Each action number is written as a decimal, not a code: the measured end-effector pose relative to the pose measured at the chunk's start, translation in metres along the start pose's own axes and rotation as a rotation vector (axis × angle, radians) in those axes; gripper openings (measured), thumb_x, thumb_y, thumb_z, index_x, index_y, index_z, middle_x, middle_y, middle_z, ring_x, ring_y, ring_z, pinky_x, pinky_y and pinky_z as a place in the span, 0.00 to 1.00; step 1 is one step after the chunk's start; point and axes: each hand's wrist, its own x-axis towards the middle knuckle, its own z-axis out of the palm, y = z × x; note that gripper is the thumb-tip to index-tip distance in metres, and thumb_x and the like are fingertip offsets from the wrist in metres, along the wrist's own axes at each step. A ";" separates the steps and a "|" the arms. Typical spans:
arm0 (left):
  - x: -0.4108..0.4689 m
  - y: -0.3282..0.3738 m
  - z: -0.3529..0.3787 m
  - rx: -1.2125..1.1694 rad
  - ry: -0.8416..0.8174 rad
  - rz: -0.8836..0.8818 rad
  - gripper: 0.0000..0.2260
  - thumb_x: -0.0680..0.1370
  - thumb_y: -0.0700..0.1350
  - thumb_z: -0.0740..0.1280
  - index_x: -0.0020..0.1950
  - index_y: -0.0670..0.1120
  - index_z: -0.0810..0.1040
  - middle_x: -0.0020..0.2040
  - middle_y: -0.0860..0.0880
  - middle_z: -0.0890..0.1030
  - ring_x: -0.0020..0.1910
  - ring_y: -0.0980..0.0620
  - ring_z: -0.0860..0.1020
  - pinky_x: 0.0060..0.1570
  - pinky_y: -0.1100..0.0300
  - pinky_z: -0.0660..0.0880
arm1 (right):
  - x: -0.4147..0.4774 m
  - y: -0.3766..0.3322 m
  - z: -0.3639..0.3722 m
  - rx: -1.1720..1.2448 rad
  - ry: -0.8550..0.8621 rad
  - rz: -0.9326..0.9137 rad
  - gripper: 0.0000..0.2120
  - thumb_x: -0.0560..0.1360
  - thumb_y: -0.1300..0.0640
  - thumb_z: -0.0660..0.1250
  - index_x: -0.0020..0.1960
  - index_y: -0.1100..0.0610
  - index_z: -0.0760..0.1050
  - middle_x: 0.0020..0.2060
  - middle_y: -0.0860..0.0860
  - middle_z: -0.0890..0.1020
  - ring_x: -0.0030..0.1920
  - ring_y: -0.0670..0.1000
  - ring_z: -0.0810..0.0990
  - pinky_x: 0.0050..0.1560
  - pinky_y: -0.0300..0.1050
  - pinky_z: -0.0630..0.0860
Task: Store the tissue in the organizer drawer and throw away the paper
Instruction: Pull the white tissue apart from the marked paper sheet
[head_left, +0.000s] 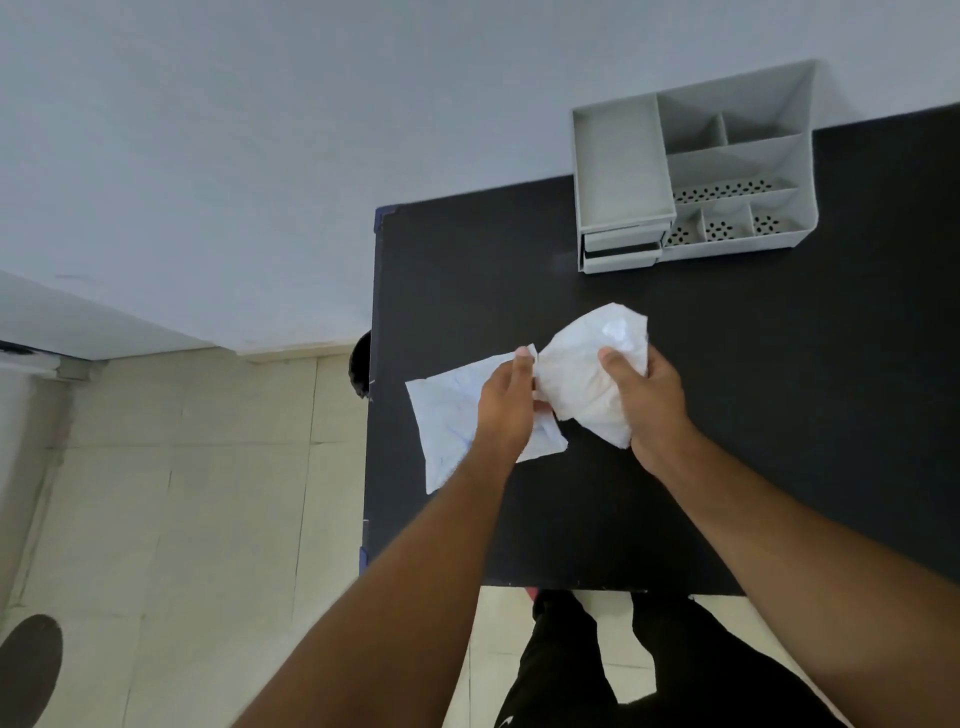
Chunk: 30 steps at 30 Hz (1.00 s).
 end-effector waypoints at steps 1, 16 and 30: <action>-0.001 0.007 0.000 -0.057 -0.044 -0.052 0.21 0.83 0.64 0.54 0.62 0.52 0.77 0.55 0.53 0.82 0.49 0.53 0.82 0.43 0.61 0.74 | -0.002 -0.006 0.001 0.008 -0.011 0.005 0.13 0.79 0.52 0.71 0.63 0.48 0.78 0.53 0.46 0.84 0.52 0.46 0.83 0.45 0.44 0.80; -0.002 0.013 -0.018 0.151 -0.414 -0.025 0.44 0.69 0.51 0.81 0.79 0.57 0.59 0.67 0.49 0.76 0.65 0.47 0.76 0.64 0.51 0.72 | -0.019 -0.036 -0.012 0.049 0.011 0.134 0.14 0.78 0.54 0.71 0.63 0.52 0.78 0.56 0.55 0.83 0.56 0.60 0.83 0.57 0.65 0.80; 0.004 -0.005 0.009 0.755 -0.035 0.201 0.14 0.81 0.51 0.66 0.66 0.54 0.77 0.57 0.50 0.83 0.53 0.47 0.81 0.51 0.54 0.79 | -0.012 -0.026 -0.036 0.174 0.029 0.232 0.20 0.70 0.51 0.74 0.62 0.53 0.79 0.59 0.56 0.84 0.58 0.61 0.83 0.58 0.64 0.80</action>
